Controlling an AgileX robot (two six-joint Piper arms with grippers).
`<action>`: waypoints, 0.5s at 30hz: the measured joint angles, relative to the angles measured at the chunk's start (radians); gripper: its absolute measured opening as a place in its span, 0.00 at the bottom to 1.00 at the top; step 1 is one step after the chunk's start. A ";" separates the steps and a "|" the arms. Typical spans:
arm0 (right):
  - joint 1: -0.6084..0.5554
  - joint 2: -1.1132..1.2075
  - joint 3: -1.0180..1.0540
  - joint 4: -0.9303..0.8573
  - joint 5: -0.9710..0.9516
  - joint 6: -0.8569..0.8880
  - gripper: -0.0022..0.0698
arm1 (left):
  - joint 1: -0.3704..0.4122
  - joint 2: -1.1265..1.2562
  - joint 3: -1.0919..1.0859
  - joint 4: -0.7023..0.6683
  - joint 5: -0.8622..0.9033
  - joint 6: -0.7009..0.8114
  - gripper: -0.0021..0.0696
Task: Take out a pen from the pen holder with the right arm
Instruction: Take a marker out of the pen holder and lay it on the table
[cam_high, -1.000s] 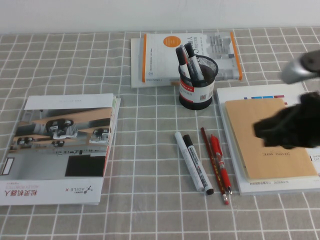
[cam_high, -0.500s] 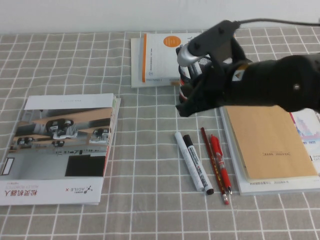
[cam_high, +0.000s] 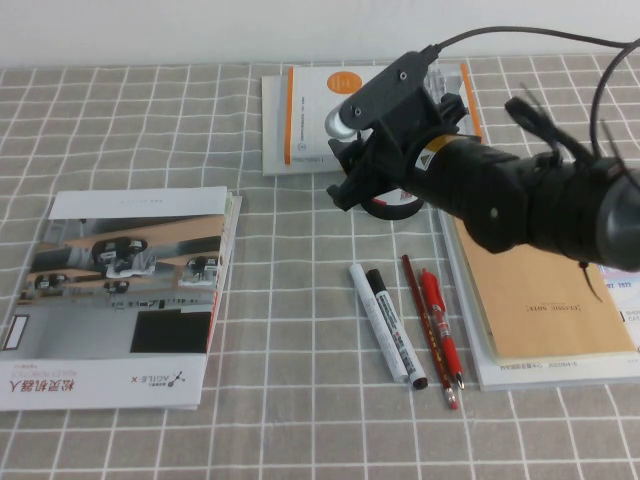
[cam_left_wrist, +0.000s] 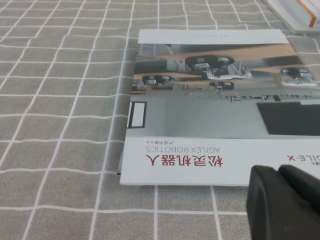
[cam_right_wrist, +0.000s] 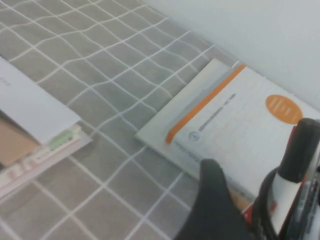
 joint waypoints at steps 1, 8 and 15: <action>0.000 0.011 0.000 0.017 -0.019 -0.025 0.55 | 0.000 0.000 0.000 0.000 0.000 0.000 0.02; 0.000 0.067 0.000 0.149 -0.174 -0.170 0.53 | 0.000 0.000 0.000 0.000 0.000 0.000 0.02; 0.000 0.102 -0.038 0.191 -0.230 -0.181 0.52 | 0.000 0.000 0.000 0.000 0.000 0.000 0.02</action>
